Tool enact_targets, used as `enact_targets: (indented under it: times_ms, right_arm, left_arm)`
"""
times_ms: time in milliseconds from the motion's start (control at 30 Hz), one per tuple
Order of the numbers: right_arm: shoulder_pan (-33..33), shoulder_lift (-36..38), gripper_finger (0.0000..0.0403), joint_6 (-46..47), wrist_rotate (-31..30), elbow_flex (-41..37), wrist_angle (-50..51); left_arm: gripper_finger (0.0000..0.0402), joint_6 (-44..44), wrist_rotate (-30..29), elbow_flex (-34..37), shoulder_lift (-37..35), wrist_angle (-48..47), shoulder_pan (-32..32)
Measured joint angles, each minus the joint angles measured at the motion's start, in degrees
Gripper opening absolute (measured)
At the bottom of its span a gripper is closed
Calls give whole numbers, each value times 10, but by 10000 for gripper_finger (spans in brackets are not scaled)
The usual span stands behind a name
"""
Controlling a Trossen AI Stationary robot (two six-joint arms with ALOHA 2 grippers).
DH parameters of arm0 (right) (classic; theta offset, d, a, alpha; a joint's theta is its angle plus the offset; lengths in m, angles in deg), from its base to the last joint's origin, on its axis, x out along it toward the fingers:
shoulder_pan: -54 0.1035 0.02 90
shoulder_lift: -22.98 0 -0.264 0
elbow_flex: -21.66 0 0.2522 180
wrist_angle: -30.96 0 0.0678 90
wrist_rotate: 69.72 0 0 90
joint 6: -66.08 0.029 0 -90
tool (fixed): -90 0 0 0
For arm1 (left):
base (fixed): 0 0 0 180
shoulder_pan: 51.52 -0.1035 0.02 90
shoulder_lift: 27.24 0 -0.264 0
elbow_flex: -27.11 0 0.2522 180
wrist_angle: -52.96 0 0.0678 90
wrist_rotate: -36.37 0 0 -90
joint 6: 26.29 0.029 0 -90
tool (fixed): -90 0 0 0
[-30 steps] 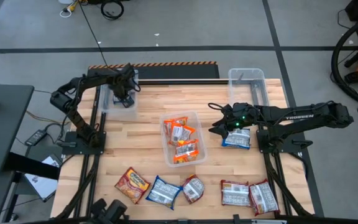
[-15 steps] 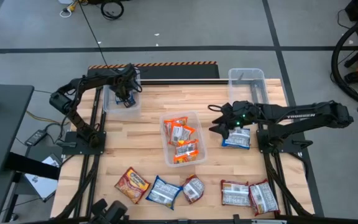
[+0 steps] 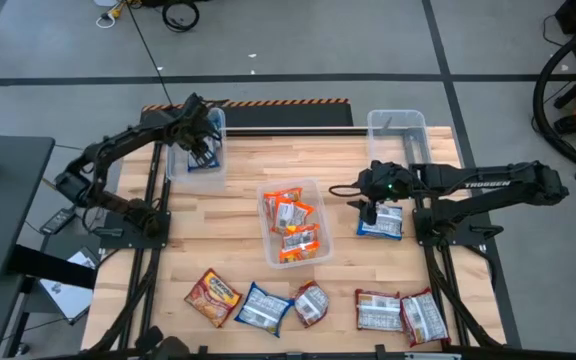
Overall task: Sort Maruchan noodles
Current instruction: Adjust the right transparent bin
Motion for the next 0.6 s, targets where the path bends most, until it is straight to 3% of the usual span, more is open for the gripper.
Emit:
enact_targets:
  times_ms: [267,433,600]
  right_arm:
    - [0,0,277,-13,3,-1,56]
    - [0,-22,277,-36,20,-2,134]
    - [4,-73,273,-93,53,-2,123]
  left_arm:
    - [133,-90,68,0,-75,-2,36]
    - [133,-175,128,0,-152,42,89]
    - [133,-251,149,0,-215,90,159]
